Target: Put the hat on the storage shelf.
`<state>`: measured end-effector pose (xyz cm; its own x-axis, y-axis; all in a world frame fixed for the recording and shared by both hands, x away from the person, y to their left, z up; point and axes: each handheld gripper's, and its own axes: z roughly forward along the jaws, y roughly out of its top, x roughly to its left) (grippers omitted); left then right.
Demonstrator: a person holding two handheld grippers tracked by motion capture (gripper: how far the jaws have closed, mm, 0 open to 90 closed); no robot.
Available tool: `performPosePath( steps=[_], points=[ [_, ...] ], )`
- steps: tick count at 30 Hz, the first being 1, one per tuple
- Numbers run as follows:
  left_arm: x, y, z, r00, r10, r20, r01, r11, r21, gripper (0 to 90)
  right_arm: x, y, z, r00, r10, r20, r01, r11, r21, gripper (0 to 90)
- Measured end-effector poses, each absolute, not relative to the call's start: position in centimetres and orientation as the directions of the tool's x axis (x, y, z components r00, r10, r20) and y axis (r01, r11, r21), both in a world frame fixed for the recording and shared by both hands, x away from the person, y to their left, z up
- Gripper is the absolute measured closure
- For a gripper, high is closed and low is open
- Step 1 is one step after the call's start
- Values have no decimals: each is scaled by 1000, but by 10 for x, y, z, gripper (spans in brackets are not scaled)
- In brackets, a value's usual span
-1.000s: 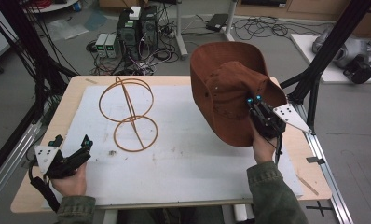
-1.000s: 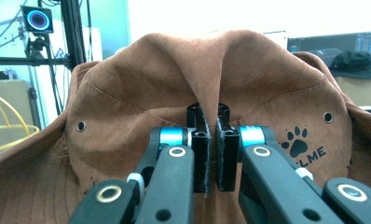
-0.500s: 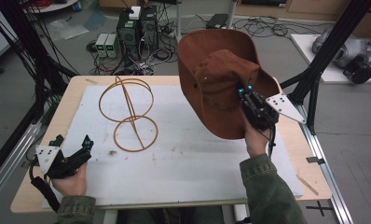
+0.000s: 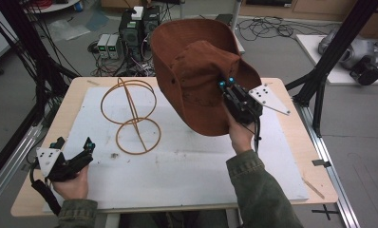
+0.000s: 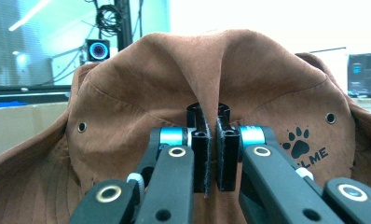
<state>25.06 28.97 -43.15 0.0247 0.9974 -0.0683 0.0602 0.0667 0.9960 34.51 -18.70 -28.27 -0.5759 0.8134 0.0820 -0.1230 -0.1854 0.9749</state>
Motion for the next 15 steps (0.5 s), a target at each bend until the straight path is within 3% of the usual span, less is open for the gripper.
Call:
performPosePath(
  steps=[15],
  points=[
    [250, 290, -432, 19, 998, -66, 59, 65, 996, 110, 347, -129, -268, -681, 730, 65, -123, -201, 972, 877]
  ],
)
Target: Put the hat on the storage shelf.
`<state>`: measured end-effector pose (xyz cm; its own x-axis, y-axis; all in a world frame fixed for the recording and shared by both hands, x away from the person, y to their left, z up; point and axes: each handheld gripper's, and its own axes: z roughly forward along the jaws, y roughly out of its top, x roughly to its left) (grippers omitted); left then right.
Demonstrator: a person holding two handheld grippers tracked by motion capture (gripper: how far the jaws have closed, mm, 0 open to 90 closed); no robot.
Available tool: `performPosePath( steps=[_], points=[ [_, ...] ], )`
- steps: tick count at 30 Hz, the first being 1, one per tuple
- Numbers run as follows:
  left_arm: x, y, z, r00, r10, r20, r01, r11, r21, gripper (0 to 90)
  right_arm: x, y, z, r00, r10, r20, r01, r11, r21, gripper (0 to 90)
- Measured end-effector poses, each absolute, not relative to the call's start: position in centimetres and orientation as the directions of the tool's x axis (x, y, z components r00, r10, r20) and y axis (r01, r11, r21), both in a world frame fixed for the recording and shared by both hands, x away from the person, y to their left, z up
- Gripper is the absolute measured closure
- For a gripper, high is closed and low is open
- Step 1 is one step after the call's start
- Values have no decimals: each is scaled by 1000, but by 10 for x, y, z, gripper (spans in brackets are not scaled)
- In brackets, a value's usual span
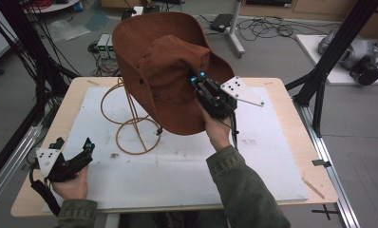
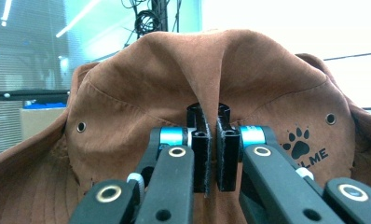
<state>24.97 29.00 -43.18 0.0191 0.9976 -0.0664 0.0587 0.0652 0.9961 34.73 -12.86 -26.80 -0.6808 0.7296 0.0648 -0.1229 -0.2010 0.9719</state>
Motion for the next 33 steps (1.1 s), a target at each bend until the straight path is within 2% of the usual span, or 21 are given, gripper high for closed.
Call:
performPosePath(
  steps=[20, 33],
  points=[
    [250, 292, -432, 22, 997, -69, 58, 68, 996, 110, 352, -71, -269, -760, 645, 80, -97, -235, 967, 878],
    [249, 295, -432, 14, 997, -81, 56, 80, 995, 110, 353, -42, -277, -793, 605, 69, -79, -214, 974, 877]
  ],
)
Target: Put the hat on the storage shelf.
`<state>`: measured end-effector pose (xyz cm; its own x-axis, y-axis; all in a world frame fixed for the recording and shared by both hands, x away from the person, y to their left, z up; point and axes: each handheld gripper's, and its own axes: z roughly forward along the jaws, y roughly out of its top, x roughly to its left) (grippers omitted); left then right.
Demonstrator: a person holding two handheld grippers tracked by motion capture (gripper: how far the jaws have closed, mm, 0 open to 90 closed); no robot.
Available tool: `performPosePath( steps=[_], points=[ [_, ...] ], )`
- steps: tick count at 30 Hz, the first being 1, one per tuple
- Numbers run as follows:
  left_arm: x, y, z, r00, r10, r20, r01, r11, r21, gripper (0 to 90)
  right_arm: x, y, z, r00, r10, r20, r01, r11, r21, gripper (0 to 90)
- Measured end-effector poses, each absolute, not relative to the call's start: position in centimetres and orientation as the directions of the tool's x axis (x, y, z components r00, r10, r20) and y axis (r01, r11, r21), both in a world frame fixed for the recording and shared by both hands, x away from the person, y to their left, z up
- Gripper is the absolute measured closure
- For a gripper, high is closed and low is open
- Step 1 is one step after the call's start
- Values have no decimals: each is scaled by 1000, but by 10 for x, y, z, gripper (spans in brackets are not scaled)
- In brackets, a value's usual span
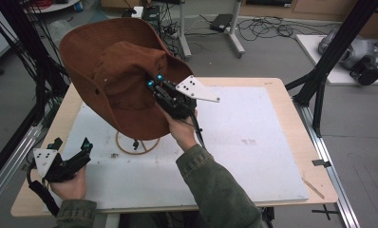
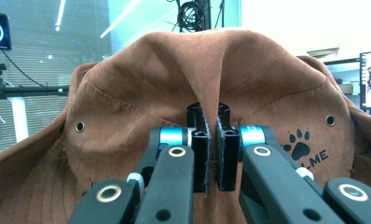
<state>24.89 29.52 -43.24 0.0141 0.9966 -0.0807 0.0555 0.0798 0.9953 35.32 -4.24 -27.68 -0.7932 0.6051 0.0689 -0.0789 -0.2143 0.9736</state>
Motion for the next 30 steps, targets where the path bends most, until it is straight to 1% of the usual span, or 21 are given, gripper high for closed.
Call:
performPosePath(
  steps=[10, 24, 30],
  points=[
    [249, 295, -433, 16, 997, -81, 59, 80, 995, 109, 353, -37, -280, -798, 600, 57, -75, -193, 978, 876],
    [250, 295, -434, 18, 997, -76, 67, 74, 995, 110, 353, -31, -293, -808, 586, 66, -21, -140, 990, 869],
    [250, 294, -434, 22, 997, -71, 68, 69, 995, 110, 353, -30, -296, -808, 585, 65, -18, -135, 991, 869]
  ],
)
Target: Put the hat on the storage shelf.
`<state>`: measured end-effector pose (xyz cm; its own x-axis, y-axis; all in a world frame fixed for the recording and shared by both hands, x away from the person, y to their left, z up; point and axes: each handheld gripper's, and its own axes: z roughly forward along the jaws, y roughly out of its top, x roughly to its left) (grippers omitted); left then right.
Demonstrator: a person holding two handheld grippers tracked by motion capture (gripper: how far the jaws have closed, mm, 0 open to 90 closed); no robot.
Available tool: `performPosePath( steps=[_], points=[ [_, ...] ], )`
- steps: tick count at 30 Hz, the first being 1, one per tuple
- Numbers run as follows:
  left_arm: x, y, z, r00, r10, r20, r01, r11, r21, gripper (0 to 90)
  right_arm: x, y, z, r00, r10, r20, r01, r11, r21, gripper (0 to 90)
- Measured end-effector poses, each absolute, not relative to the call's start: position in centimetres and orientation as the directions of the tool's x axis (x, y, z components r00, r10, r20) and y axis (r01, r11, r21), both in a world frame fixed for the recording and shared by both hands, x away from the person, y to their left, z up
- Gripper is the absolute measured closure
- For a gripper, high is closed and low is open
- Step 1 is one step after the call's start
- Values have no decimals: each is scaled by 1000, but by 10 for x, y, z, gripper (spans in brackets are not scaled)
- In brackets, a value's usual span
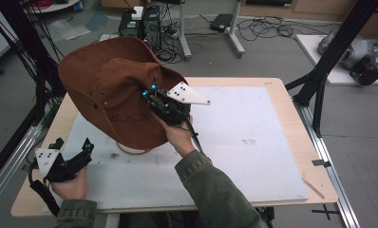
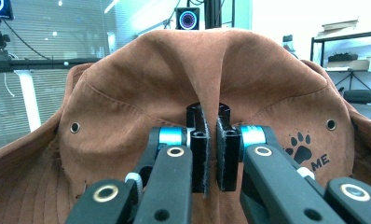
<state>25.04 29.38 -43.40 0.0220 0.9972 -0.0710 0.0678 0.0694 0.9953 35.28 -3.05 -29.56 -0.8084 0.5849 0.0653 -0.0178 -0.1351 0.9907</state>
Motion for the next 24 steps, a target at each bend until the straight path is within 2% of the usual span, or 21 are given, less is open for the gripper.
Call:
performPosePath(
  steps=[19, 24],
  points=[
    [251, 293, -434, 25, 997, -69, 72, 67, 995, 110, 350, -27, -301, -809, 583, 72, 16, -102, 995, 850],
    [251, 293, -434, 23, 997, -71, 69, 69, 995, 110, 350, -26, -301, -812, 580, 65, 14, -93, 996, 808]
  ],
)
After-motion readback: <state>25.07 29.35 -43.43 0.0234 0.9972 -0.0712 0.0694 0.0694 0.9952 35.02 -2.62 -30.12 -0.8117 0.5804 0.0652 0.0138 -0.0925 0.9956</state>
